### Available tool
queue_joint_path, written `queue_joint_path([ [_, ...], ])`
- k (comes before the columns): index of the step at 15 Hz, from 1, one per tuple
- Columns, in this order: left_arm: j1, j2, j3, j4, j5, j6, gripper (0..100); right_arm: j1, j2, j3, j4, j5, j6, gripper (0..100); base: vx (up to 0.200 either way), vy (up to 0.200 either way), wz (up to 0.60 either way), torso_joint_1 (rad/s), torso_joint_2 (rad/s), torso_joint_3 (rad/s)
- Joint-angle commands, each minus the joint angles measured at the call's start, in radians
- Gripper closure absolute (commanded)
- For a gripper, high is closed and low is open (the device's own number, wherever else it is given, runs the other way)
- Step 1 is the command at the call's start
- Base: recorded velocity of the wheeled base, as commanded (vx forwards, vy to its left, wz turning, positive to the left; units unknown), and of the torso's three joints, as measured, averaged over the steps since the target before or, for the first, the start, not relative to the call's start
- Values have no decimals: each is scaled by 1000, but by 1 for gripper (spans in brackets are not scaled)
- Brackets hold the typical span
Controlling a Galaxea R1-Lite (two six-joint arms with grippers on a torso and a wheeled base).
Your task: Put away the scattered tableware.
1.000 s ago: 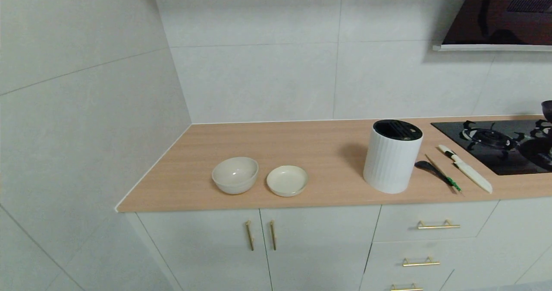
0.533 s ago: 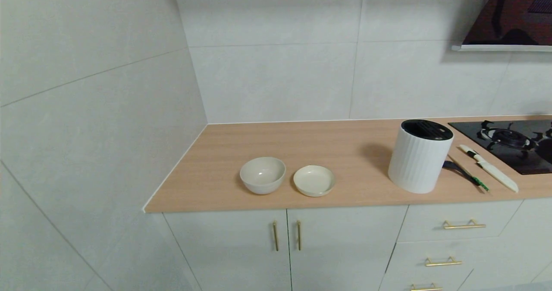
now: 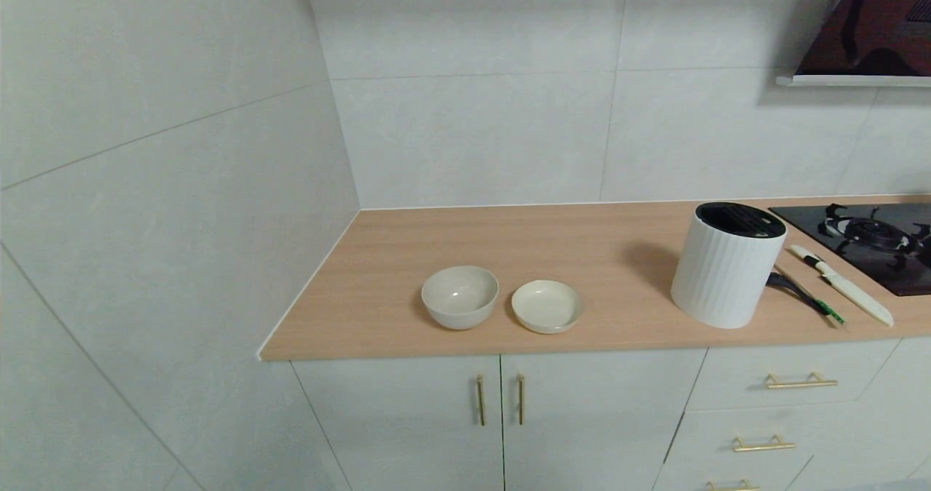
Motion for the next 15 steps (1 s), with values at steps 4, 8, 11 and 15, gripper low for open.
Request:
queue_joint_path([
  [4, 0, 2, 0, 0, 0, -1, 0, -1, 0, 0, 0, 0, 0, 0, 0, 0, 0, -21, 42, 25],
  [8, 0, 2, 0, 0, 0, -1, 0, -1, 0, 0, 0, 0, 1, 0, 0, 0, 0, -172, 360, 188],
  [11, 0, 2, 0, 0, 0, -1, 0, -1, 0, 0, 0, 0, 1, 0, 0, 0, 0, -230, 505, 269],
  [15, 0, 2, 0, 0, 0, -1, 0, -1, 0, 0, 0, 0, 1, 0, 0, 0, 0, -253, 547, 300],
])
